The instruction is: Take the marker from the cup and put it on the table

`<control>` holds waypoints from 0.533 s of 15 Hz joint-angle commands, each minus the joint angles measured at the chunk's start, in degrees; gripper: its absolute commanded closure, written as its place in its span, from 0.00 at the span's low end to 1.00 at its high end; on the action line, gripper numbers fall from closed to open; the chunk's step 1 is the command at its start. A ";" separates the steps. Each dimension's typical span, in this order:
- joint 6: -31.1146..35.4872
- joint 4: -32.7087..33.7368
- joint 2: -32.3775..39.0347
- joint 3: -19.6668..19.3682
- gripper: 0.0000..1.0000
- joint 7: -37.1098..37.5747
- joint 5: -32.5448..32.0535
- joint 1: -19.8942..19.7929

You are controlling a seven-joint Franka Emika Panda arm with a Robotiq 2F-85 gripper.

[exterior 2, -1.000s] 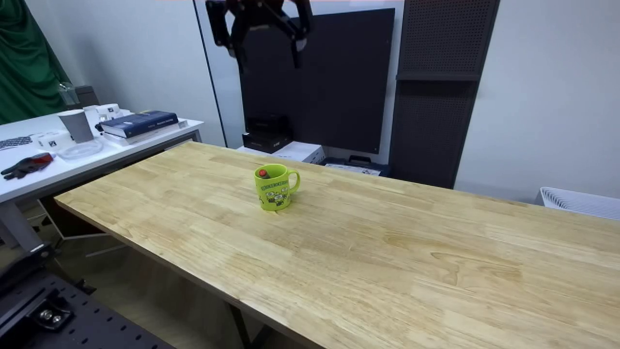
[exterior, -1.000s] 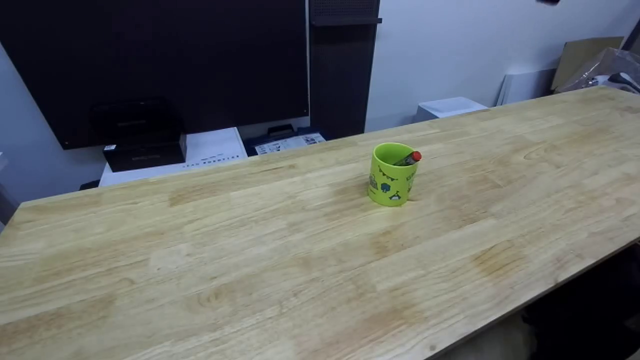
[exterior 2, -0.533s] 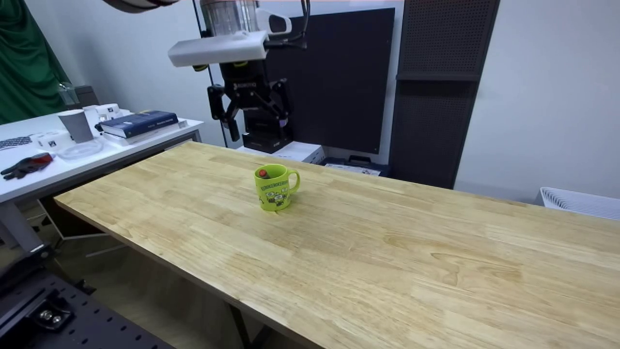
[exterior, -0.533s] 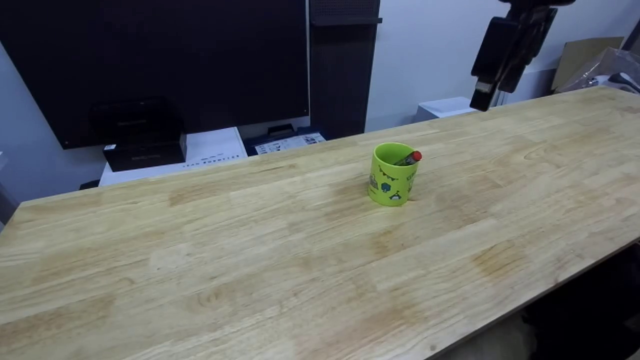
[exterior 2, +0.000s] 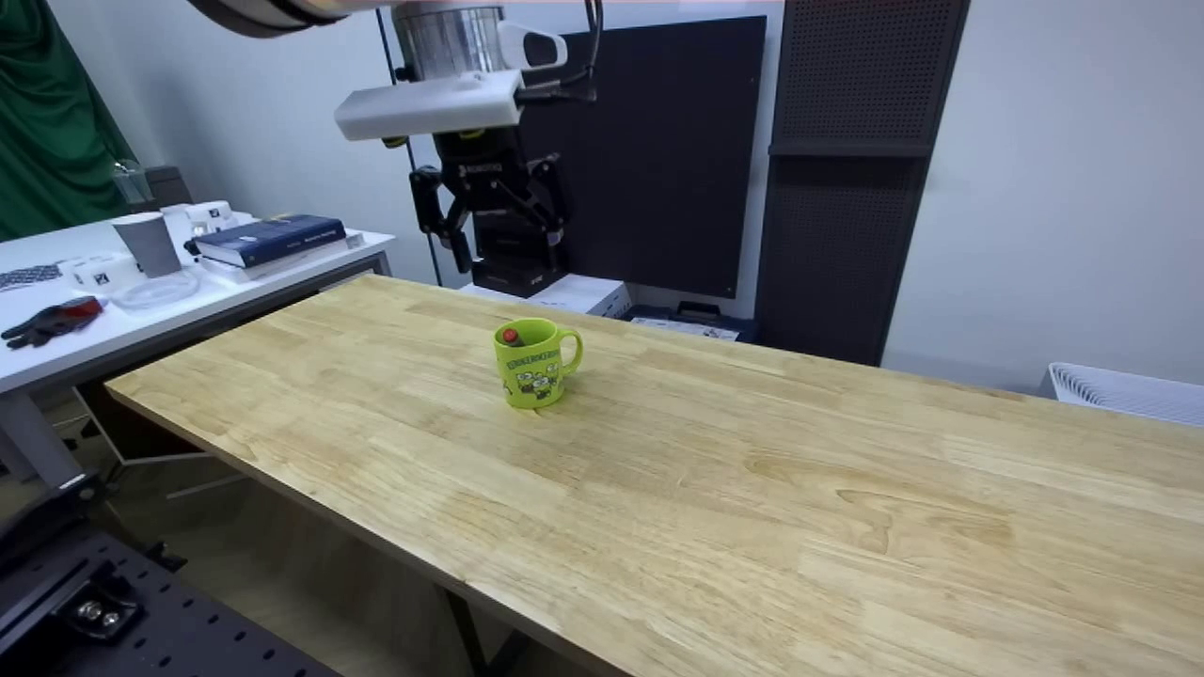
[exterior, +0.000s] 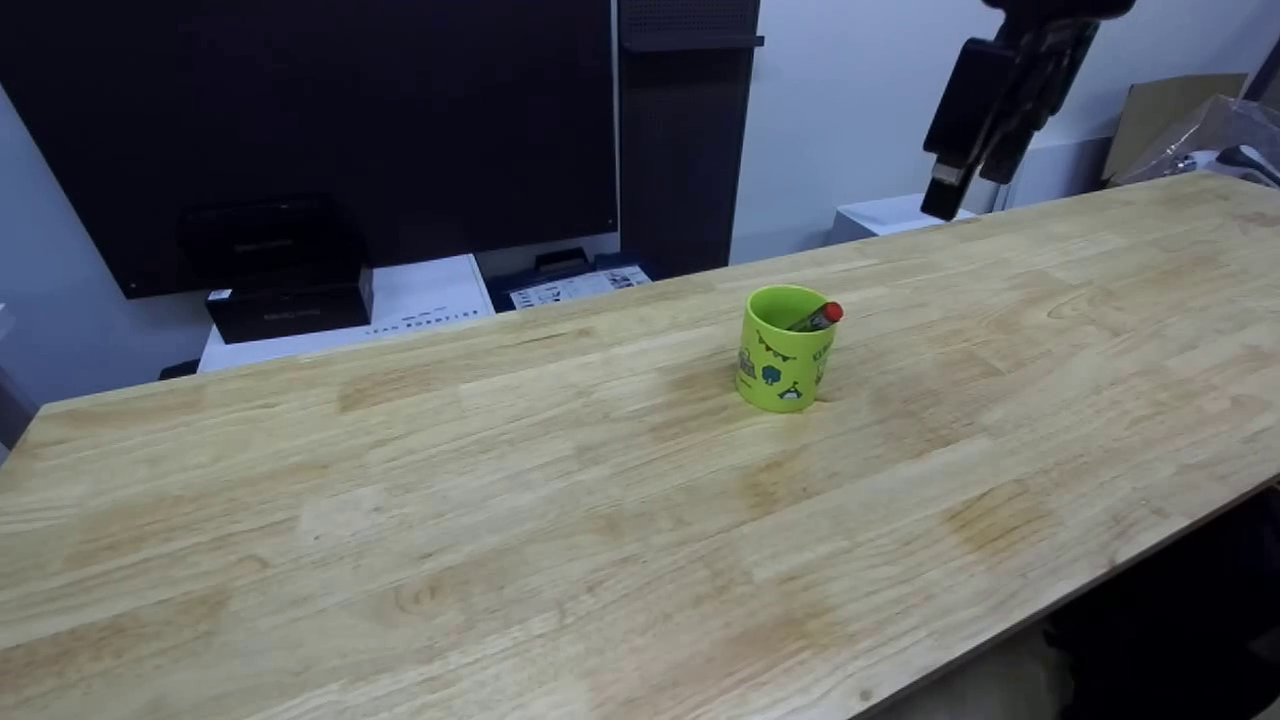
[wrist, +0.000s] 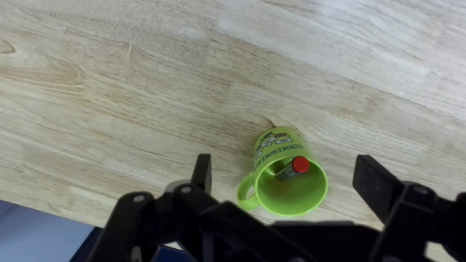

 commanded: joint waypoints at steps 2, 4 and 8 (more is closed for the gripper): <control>7.34 3.49 9.32 1.44 0.00 6.59 -2.38 1.26; 9.05 5.25 13.14 1.04 0.00 9.39 -4.84 2.47; 9.84 9.93 19.32 -0.95 0.00 13.49 -8.51 5.32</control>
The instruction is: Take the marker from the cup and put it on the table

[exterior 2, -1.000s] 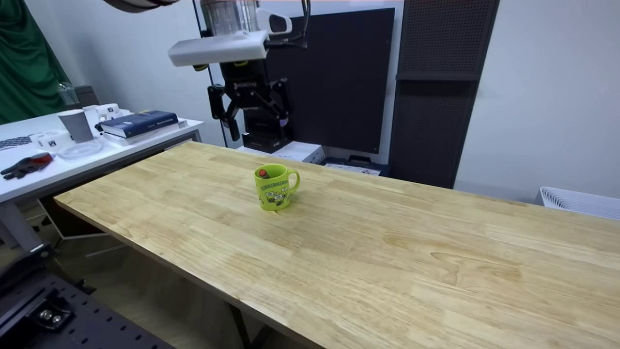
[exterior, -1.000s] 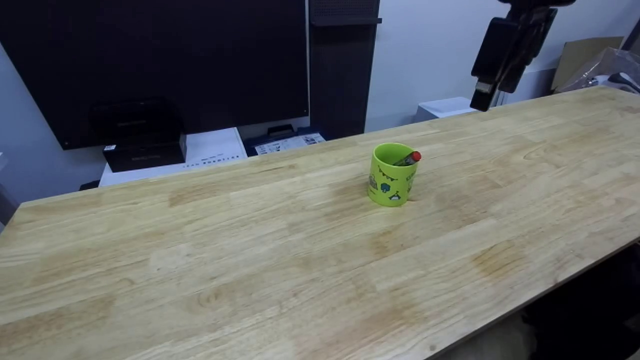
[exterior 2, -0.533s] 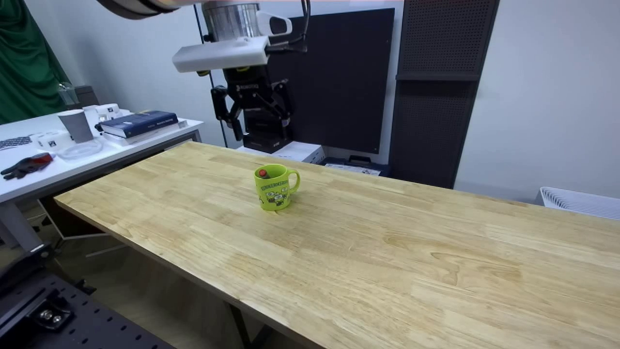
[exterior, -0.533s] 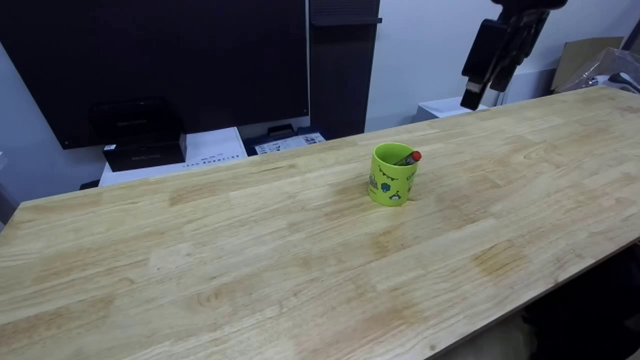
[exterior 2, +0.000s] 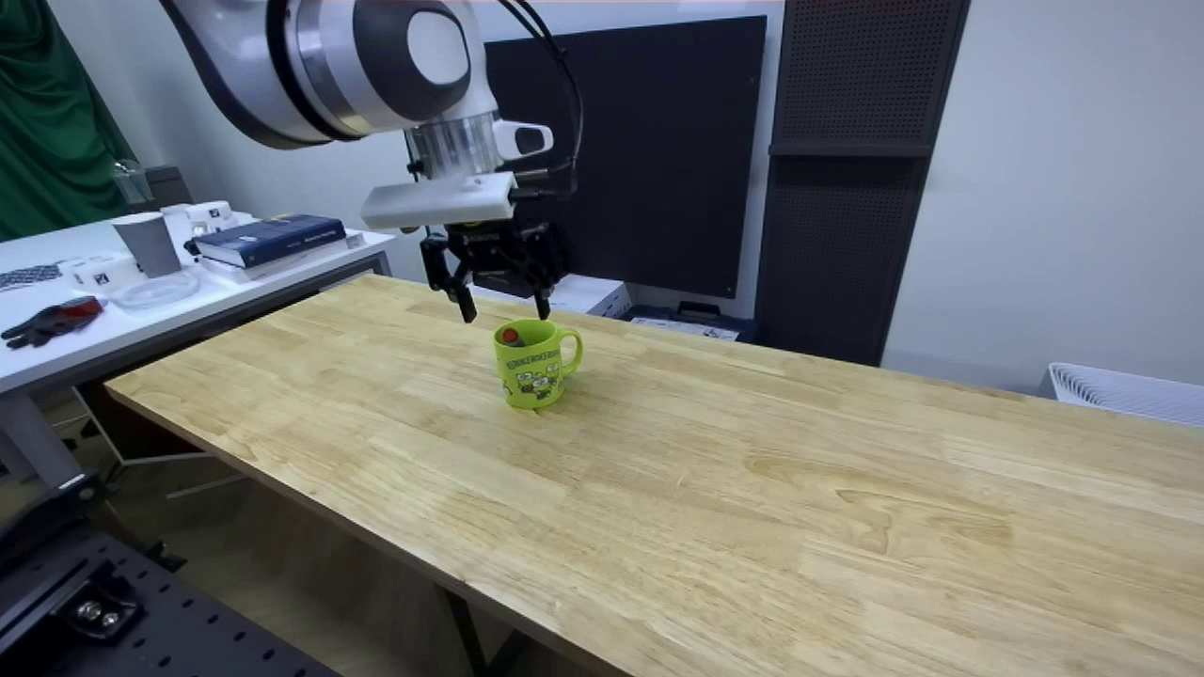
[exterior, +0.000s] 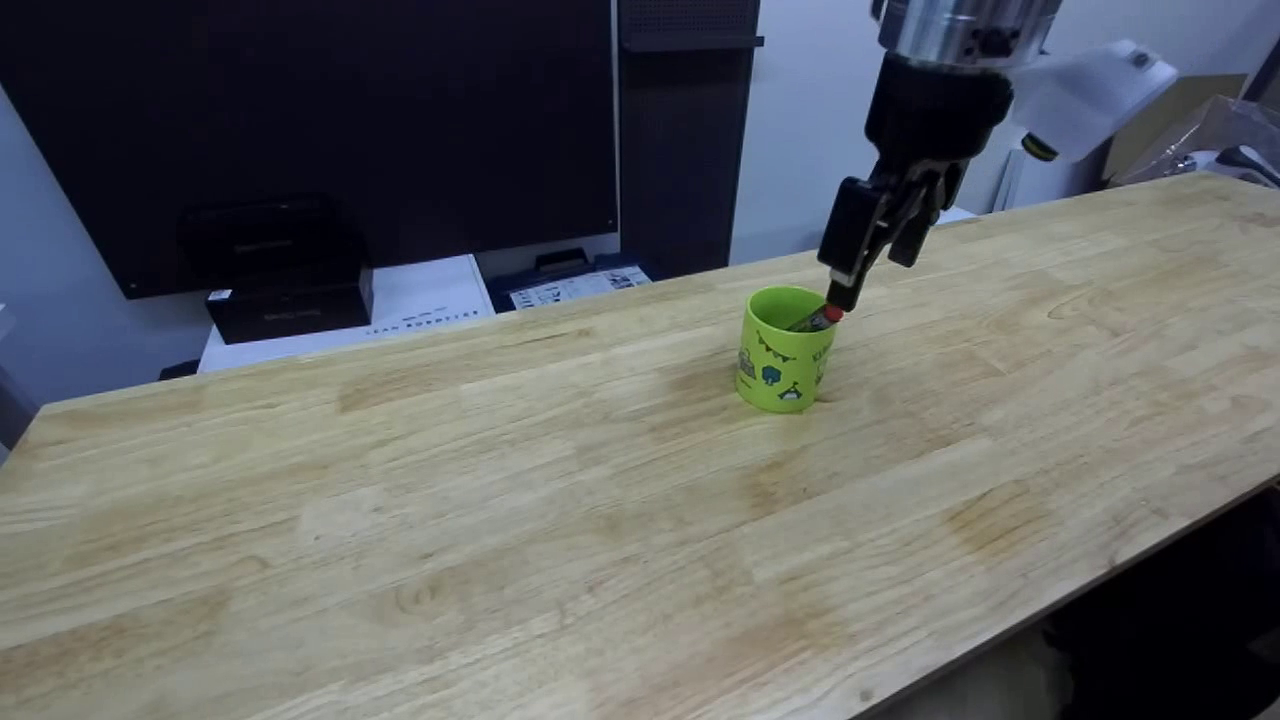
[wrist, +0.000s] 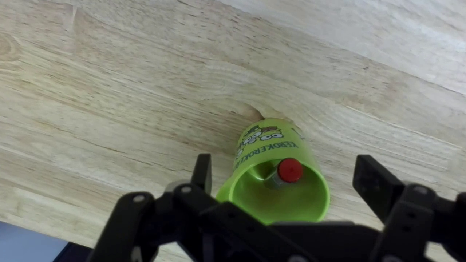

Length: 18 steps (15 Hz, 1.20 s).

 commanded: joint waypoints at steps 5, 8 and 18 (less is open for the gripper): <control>-0.77 10.41 9.96 -2.94 0.00 5.78 -3.70 5.08; -1.07 11.97 11.46 -2.93 0.33 5.56 -3.16 5.75; -5.04 8.28 5.06 -3.03 0.99 7.76 -1.86 5.26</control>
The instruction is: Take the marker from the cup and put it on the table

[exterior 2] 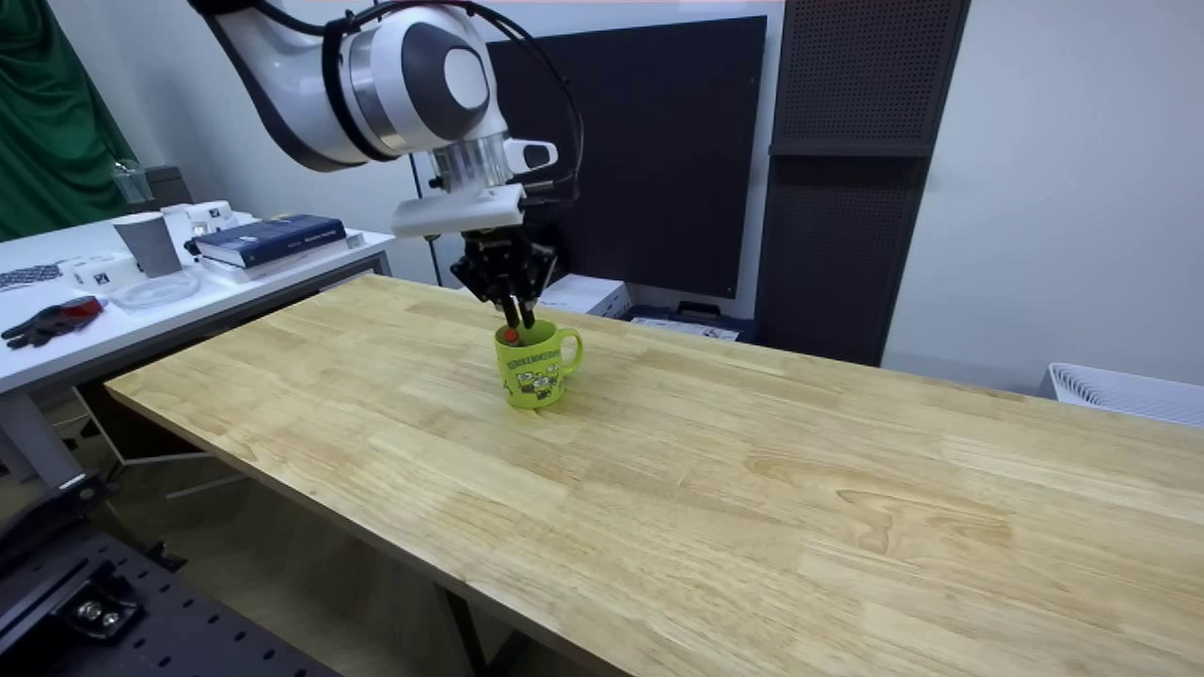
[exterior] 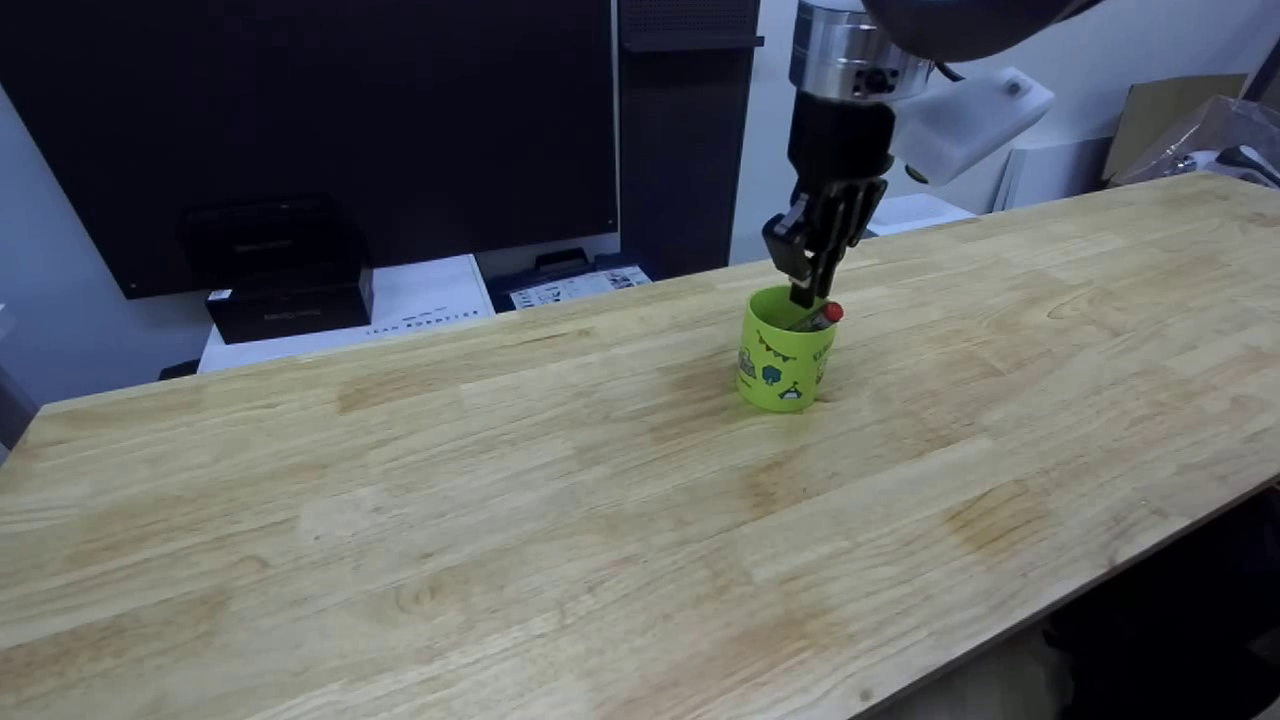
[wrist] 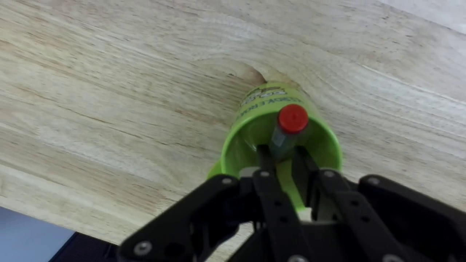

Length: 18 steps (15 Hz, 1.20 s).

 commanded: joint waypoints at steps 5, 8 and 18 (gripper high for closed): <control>-5.30 -3.27 -6.04 0.39 0.65 3.38 0.20 -0.46; -6.27 -3.78 -7.01 0.80 0.45 3.27 0.48 -0.77; -7.12 -5.31 -6.63 4.44 0.00 -0.73 6.97 -3.74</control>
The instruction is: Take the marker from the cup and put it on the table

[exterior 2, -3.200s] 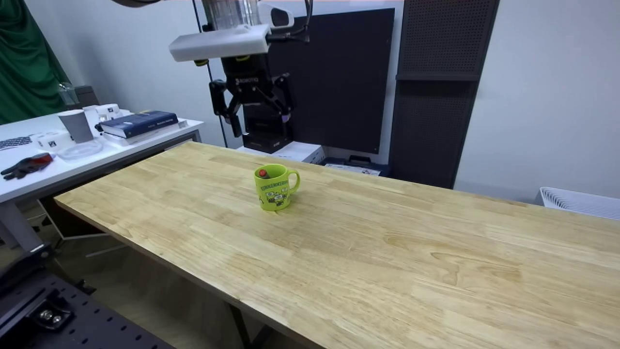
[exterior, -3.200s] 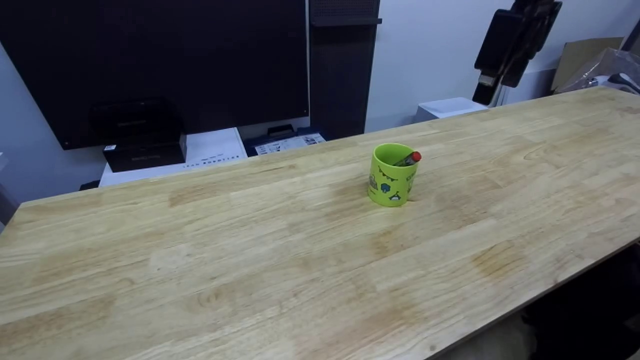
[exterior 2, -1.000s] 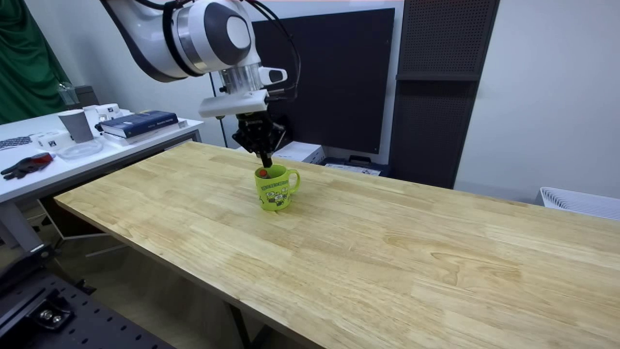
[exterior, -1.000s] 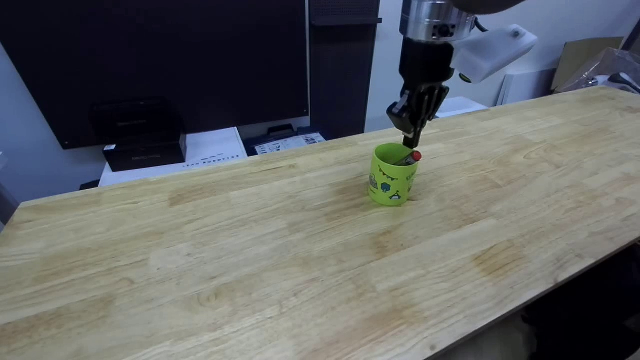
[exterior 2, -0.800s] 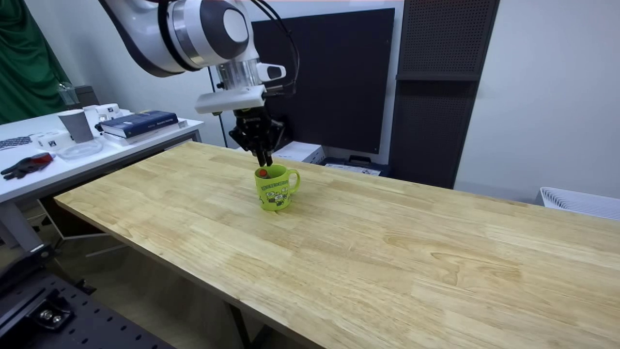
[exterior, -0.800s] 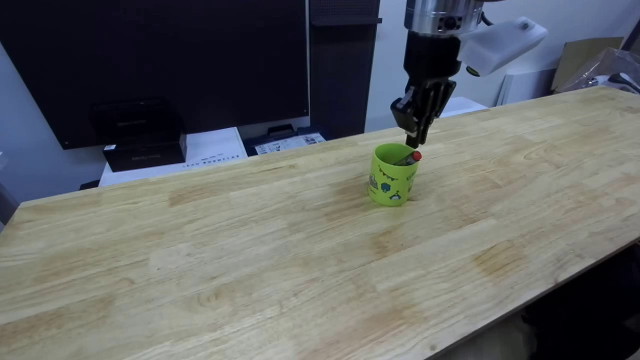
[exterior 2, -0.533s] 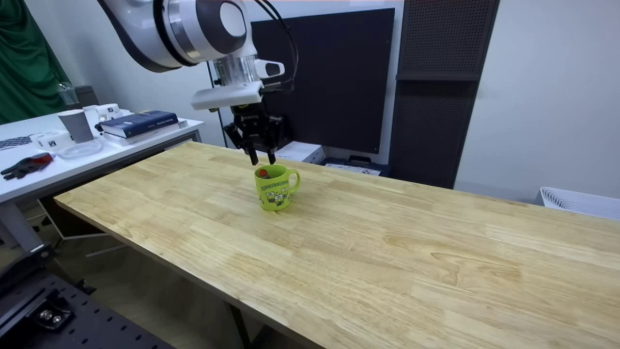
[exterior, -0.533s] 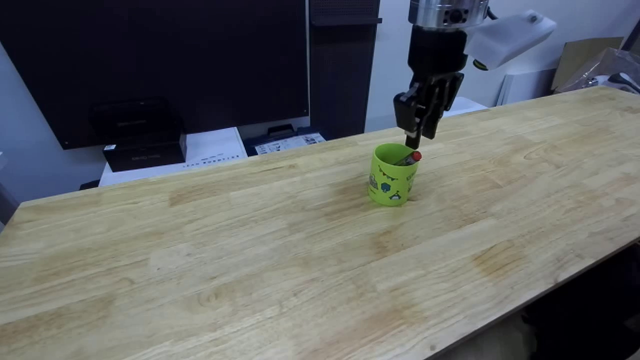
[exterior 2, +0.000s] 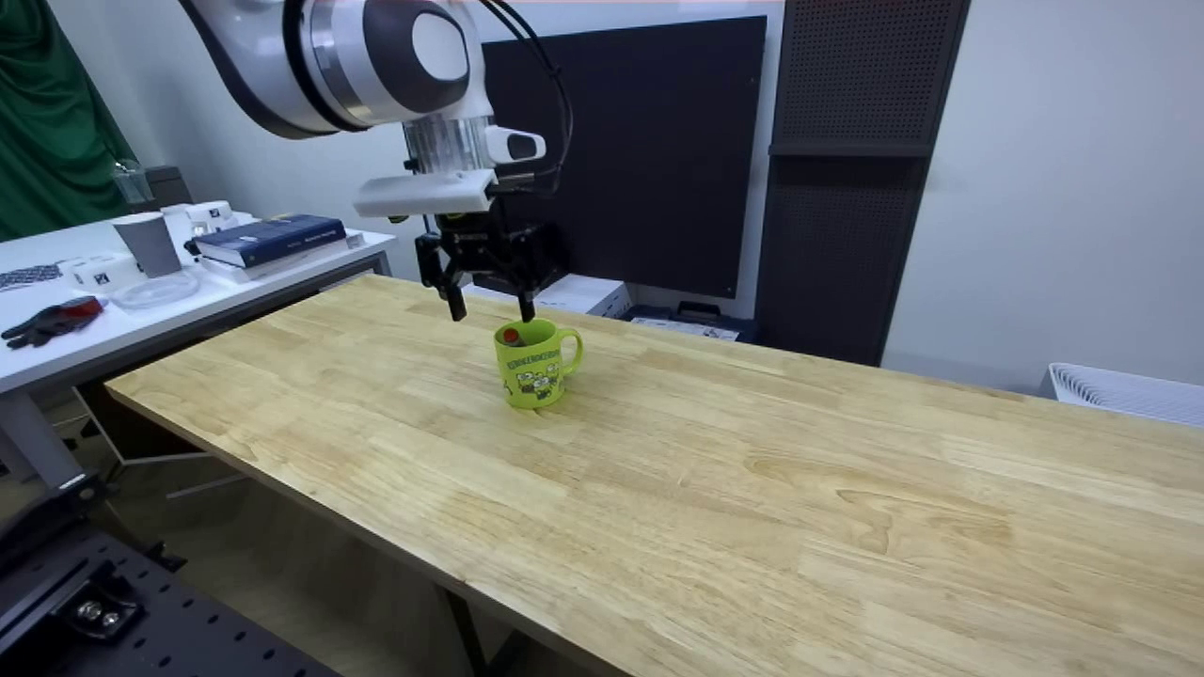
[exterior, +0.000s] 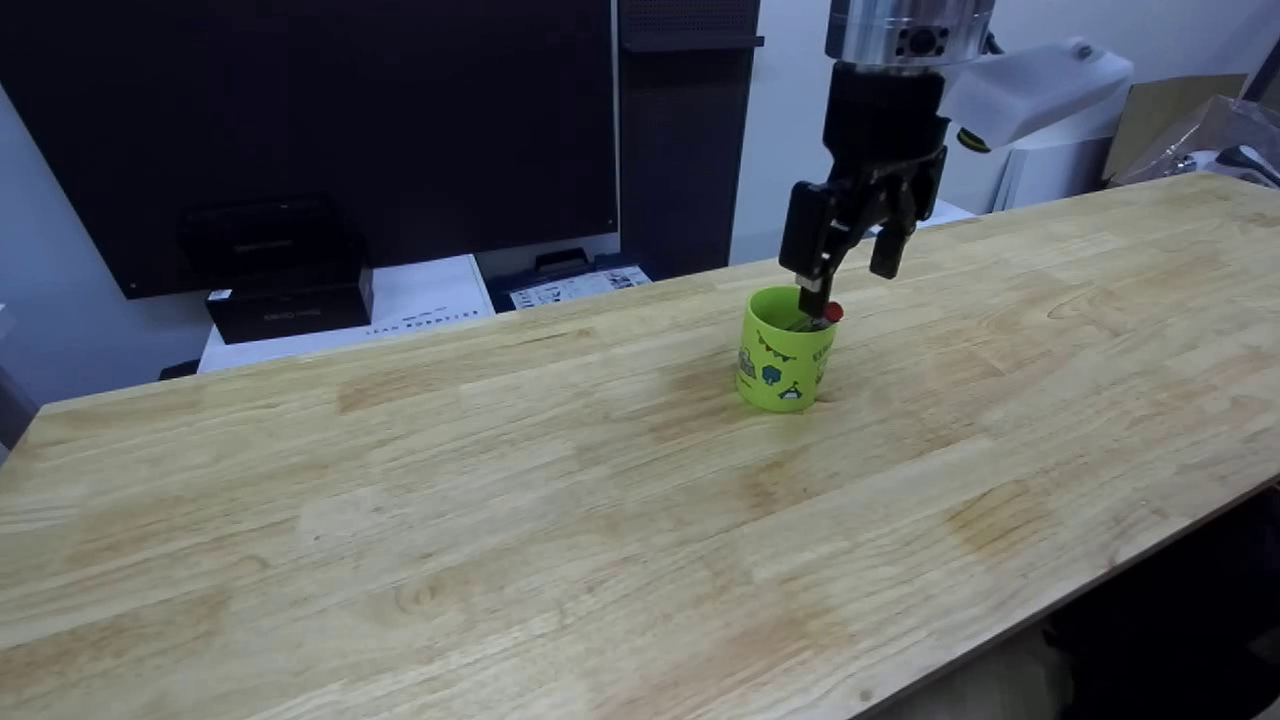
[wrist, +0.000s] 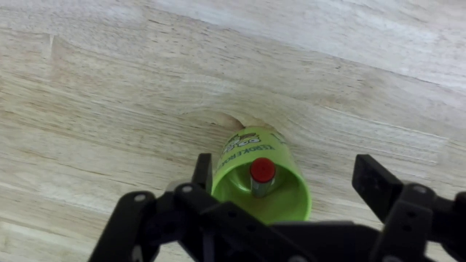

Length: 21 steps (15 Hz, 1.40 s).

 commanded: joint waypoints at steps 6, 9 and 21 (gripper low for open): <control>0.02 -0.09 0.81 1.93 0.00 -2.71 3.45 -2.70; 0.26 0.59 1.99 1.80 0.00 -3.96 3.06 -3.14; 0.76 4.09 5.86 1.27 0.75 -5.16 2.14 -3.50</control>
